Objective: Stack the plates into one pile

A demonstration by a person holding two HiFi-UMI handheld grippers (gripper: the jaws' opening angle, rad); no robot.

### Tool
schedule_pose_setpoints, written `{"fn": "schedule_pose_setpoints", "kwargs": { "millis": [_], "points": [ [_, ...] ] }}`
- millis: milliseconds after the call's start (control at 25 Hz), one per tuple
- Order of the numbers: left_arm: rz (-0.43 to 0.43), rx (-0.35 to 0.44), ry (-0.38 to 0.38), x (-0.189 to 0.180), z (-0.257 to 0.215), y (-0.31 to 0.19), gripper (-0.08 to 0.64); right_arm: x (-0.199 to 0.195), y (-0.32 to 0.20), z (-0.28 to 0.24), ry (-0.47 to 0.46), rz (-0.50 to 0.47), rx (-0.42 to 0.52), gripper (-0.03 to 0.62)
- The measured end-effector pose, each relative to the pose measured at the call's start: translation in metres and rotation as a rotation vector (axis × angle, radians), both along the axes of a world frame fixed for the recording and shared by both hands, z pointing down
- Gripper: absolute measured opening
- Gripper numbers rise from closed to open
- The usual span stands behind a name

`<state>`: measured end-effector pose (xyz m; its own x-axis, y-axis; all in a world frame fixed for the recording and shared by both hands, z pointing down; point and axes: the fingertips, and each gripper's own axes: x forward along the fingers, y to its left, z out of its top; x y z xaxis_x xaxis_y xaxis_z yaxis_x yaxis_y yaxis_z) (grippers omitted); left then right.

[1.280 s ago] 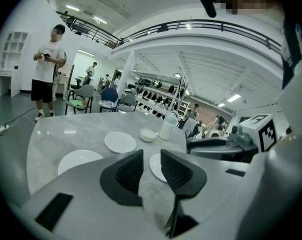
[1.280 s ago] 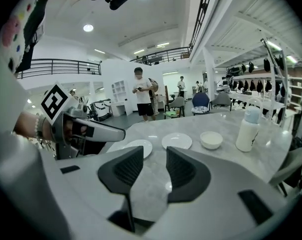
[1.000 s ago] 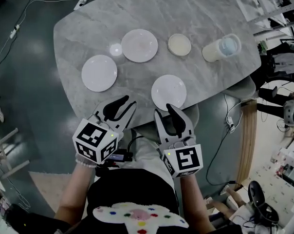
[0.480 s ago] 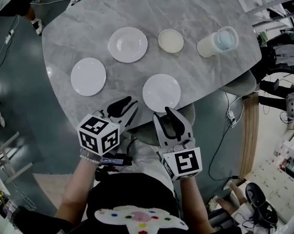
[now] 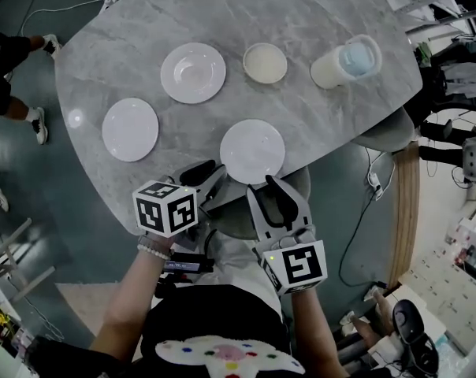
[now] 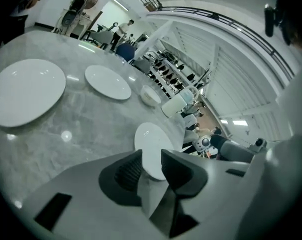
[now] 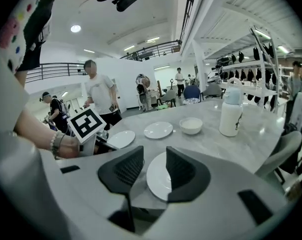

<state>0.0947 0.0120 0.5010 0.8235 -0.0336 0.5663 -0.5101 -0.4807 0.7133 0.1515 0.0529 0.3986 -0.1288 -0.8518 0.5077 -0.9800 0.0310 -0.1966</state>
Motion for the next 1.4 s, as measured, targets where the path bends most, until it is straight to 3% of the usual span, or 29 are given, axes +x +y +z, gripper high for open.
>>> {"fn": "schedule_pose_setpoints", "kwargs": {
  "millis": [440, 720, 1000, 1400],
  "points": [
    [-0.037, -0.103, -0.053, 0.008, 0.032, 0.004, 0.126, 0.012, 0.005, 0.007, -0.004, 0.008, -0.013, 0.127],
    [-0.121, -0.237, 0.006, 0.018, 0.036, 0.011, 0.126, 0.012, 0.007, 0.012, -0.037, 0.007, -0.026, 0.127],
    [-0.134, -0.205, -0.056, 0.013, 0.042, 0.009, 0.055, 0.013, 0.013, 0.019, -0.034, 0.008, -0.043, 0.127],
    [-0.177, -0.242, -0.045, 0.006, 0.04, 0.007, 0.046, 0.001, 0.008, 0.024, -0.048, -0.007, -0.055, 0.127]
  ]
}}
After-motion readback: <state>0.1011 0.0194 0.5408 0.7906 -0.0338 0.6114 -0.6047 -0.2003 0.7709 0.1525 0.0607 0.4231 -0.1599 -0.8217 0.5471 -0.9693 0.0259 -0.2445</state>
